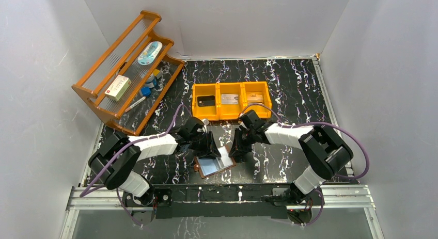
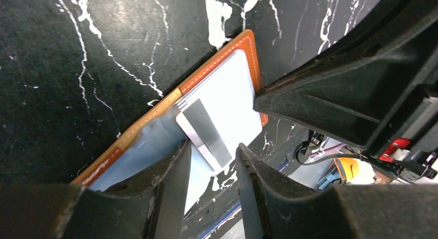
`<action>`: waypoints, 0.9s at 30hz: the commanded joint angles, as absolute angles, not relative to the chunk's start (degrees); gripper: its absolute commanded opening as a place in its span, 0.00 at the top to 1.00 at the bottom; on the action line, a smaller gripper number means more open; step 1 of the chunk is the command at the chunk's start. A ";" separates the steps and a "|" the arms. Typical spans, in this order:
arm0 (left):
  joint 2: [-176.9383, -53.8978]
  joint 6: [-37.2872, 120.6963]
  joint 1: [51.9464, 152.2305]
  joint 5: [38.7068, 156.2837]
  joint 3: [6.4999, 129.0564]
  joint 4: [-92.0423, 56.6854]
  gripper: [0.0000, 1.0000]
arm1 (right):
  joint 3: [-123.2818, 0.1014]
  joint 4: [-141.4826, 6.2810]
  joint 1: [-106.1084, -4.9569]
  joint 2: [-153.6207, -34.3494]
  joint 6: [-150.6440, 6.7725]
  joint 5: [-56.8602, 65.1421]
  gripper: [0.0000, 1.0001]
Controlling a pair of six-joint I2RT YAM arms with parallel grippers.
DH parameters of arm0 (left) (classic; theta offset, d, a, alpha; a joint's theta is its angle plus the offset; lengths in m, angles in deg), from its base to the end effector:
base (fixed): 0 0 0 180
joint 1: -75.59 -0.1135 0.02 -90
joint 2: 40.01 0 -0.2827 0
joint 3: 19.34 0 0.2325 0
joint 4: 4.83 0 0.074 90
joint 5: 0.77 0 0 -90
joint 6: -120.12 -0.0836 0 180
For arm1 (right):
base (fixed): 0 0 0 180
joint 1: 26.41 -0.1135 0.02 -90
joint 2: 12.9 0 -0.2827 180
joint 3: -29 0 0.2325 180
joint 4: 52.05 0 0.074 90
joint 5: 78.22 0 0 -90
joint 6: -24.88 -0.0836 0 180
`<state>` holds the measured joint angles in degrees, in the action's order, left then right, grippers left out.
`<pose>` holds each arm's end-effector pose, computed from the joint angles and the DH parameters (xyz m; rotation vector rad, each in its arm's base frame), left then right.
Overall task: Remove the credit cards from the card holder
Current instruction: Remove the credit card from the card holder.
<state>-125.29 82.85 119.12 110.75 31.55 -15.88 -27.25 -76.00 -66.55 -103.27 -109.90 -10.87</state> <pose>0.1928 -0.2255 0.1558 -0.0069 2.6645 -1.1475 0.2042 0.2143 0.1375 -0.0475 2.8382 0.9660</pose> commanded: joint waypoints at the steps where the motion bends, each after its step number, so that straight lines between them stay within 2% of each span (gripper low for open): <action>1: -126.15 84.47 119.21 110.66 29.90 -16.01 0.64 | -26.38 -73.35 -66.89 -104.05 -110.85 -13.35 0.93; 4: -126.48 85.43 119.25 109.71 29.26 -16.01 0.64 | -24.60 -70.90 -66.98 -104.07 -112.91 -14.60 0.97; 11: -126.11 87.51 119.53 107.34 27.91 -14.47 0.72 | -23.34 -70.08 -67.83 -105.87 -115.02 -15.40 1.00; 16: -124.17 85.31 119.49 104.79 29.59 -17.80 0.61 | -24.55 -73.04 -68.00 -104.92 -114.71 -12.55 1.00; 21: -119.09 82.35 119.53 100.34 32.73 -25.81 0.55 | -28.16 -77.64 -67.98 -101.47 -112.90 -7.74 0.93; 24: -116.35 80.78 119.53 98.91 34.33 -29.46 0.50 | -30.61 -79.73 -67.99 -100.87 -110.70 -7.31 0.81; 27: -115.30 79.69 119.53 98.37 35.11 -31.60 0.49 | -32.09 -80.58 -68.16 -101.49 -109.81 -7.77 0.77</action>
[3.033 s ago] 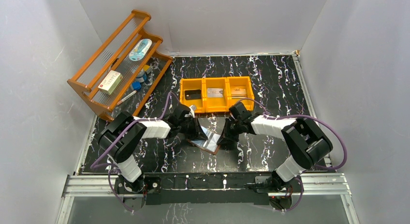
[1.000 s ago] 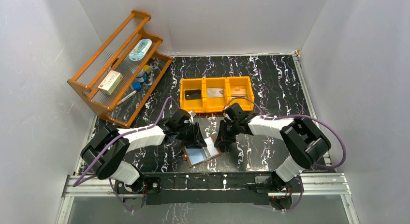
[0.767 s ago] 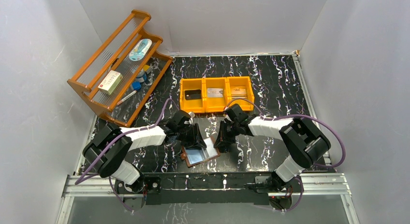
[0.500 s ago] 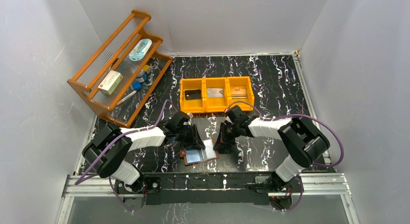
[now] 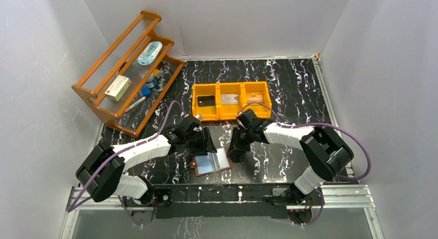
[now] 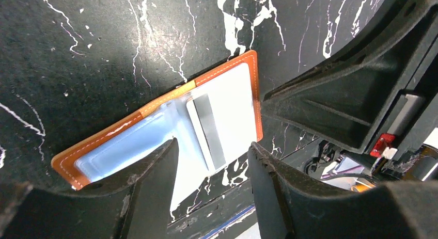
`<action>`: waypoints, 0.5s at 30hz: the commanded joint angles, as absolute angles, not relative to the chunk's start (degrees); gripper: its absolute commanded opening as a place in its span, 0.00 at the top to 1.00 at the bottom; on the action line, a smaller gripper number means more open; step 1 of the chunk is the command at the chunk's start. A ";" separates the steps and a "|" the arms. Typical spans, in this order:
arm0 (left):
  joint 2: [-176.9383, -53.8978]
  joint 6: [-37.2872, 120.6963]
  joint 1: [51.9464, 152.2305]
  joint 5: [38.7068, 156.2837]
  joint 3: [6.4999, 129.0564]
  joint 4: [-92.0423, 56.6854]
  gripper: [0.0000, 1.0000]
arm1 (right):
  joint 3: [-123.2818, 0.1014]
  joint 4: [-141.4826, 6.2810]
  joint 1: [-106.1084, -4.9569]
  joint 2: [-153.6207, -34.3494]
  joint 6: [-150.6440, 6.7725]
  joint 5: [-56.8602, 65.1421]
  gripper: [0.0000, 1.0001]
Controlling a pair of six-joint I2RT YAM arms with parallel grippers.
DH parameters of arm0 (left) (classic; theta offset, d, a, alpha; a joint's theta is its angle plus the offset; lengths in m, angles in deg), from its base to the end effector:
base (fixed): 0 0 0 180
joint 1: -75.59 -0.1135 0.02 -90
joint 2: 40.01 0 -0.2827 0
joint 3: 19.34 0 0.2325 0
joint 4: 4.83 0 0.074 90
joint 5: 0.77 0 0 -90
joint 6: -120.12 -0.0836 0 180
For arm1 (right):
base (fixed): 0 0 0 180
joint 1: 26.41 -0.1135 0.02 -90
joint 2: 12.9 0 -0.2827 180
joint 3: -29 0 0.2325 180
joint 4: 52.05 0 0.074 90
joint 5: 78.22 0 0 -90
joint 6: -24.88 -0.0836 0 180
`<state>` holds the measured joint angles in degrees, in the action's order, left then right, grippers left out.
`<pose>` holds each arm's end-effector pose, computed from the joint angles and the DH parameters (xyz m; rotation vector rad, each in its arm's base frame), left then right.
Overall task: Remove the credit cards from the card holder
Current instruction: Remove the credit card from the card holder.
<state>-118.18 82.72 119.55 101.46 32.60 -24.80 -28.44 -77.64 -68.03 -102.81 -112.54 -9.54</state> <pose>0.1881 -0.2060 0.1751 -0.0847 2.6179 -0.9718 0.2011 0.2194 0.1425 -0.0091 2.8502 0.9530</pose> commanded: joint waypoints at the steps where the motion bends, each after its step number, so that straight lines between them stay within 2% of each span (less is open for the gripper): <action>1: -115.10 79.65 119.53 98.47 34.98 -31.84 0.49 | -32.39 -80.50 -68.22 -101.87 -109.76 -8.12 0.75; 8: -114.17 80.74 119.53 101.30 32.90 -30.88 0.49 | -34.20 -80.26 -70.45 -104.79 -108.88 -8.03 0.68; 13: -115.25 80.88 119.53 104.38 31.95 -30.58 0.49 | -34.79 -81.71 -72.08 -108.74 -107.02 -5.66 0.68; 15: -115.89 80.89 119.56 104.91 31.34 -30.49 0.49 | -35.12 -84.45 -72.66 -109.77 -107.35 -1.64 0.72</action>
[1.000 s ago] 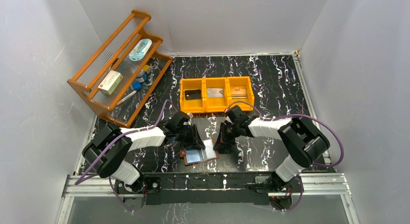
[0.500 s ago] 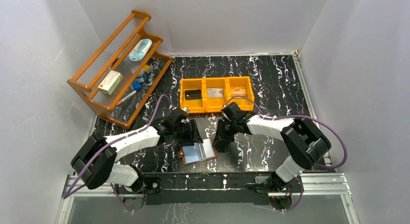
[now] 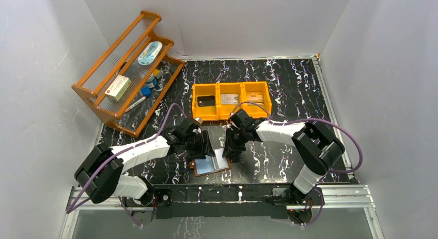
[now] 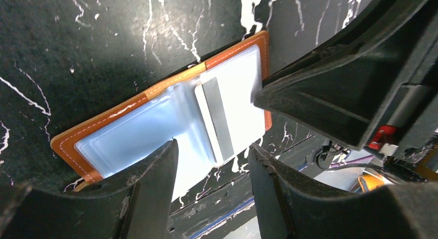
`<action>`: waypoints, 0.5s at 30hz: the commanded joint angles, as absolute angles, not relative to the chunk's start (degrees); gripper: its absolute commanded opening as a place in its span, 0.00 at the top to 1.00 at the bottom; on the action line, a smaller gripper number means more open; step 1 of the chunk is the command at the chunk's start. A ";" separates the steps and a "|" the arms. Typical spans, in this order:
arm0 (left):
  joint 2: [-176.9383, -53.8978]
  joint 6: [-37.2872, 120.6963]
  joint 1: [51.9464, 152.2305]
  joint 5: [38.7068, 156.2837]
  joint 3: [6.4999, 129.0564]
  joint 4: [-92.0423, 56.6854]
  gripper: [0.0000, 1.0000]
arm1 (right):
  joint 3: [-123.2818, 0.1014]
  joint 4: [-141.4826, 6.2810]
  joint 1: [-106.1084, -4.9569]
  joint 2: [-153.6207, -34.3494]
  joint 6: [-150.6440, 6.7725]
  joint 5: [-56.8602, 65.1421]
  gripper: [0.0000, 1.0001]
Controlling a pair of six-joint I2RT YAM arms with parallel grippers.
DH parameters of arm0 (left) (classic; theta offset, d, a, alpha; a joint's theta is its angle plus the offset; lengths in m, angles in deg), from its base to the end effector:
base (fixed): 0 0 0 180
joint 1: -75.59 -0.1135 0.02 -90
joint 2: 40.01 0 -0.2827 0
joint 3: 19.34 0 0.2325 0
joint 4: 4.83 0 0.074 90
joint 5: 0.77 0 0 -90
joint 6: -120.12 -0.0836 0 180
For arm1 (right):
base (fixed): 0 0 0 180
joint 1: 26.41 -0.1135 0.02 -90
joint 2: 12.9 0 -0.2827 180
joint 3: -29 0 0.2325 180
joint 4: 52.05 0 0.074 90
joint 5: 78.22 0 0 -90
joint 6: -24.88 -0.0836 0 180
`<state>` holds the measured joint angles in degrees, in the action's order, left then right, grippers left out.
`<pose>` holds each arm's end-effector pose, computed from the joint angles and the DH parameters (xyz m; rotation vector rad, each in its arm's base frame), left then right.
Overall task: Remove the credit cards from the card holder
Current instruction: Remove the credit card from the card holder.
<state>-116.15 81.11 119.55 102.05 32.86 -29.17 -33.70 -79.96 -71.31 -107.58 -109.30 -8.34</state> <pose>0.1802 -0.1996 0.1775 -0.0492 2.6517 -0.9453 0.2041 0.2440 0.1402 -0.1551 2.8703 0.9048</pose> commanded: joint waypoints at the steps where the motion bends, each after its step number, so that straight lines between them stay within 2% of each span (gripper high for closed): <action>1: -116.27 81.10 119.54 104.84 30.99 -30.43 0.49 | -34.94 -85.46 -72.75 -109.96 -107.58 0.13 0.74; 9: -117.05 82.64 119.53 102.41 28.73 -29.71 0.50 | -32.22 -85.63 -72.87 -110.30 -109.62 1.77 0.98; 15: -119.66 83.72 119.53 103.64 29.03 -27.07 0.51 | -31.26 -83.71 -72.90 -110.66 -110.41 -0.31 1.00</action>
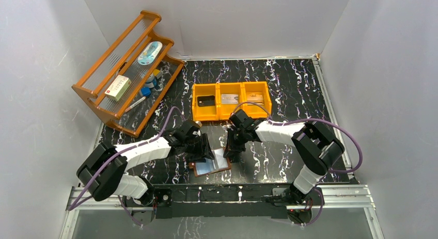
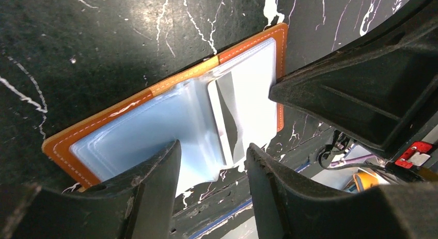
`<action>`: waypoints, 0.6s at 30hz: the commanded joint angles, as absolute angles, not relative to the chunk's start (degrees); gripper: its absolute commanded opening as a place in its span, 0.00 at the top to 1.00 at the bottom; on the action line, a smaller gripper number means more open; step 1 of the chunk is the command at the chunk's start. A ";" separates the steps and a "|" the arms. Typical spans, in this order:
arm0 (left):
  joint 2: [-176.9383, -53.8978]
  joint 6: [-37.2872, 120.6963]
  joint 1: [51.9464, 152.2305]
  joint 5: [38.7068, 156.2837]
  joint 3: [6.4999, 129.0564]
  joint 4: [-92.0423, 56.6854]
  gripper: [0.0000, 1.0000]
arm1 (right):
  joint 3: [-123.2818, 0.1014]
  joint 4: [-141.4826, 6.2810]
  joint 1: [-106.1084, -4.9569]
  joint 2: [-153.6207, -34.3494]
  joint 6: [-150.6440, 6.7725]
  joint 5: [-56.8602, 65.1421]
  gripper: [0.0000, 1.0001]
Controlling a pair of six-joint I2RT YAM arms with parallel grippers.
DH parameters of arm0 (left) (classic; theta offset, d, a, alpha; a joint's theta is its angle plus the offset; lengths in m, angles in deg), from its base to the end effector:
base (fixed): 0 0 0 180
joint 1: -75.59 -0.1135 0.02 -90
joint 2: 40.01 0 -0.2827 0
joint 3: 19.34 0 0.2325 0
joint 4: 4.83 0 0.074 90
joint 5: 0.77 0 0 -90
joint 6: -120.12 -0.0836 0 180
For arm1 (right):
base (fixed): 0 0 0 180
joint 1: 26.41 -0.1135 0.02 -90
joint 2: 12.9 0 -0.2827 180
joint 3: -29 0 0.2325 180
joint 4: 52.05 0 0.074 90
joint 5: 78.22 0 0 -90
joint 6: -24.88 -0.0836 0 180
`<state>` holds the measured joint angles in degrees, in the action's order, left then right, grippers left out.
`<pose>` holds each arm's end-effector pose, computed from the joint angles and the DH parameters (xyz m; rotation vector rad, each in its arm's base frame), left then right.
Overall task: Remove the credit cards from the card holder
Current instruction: Remove the credit card from the card holder.
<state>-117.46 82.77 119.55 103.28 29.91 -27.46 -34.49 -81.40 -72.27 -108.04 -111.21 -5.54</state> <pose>0.1741 -0.1961 0.1593 -0.0868 2.7100 -0.9417 0.2035 0.2454 0.1385 -0.1078 2.8848 0.8417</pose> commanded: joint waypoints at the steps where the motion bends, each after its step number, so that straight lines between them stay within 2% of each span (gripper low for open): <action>1: -119.98 84.21 119.53 103.64 28.97 -26.14 0.52 | -31.08 -83.30 -72.90 -110.73 -110.66 -0.88 1.00; 7: -122.85 87.26 119.53 103.72 29.02 -23.81 0.72 | -30.60 -82.56 -72.90 -110.45 -111.42 -1.40 1.00; 12: -119.71 89.75 119.62 100.96 27.27 -24.87 0.74 | -30.76 -82.24 -72.82 -110.90 -111.91 -1.96 1.00; 14: -118.71 90.05 119.60 100.04 27.69 -26.06 0.71 | -30.69 -81.96 -72.85 -110.90 -112.03 -2.25 1.00; 16: -116.93 90.18 119.54 101.16 29.34 -26.94 0.57 | -30.69 -82.02 -72.90 -110.90 -112.10 -2.28 1.00; 18: -115.30 88.98 119.62 101.68 32.28 -28.32 0.50 | -30.70 -82.11 -72.86 -110.67 -112.14 -2.28 1.00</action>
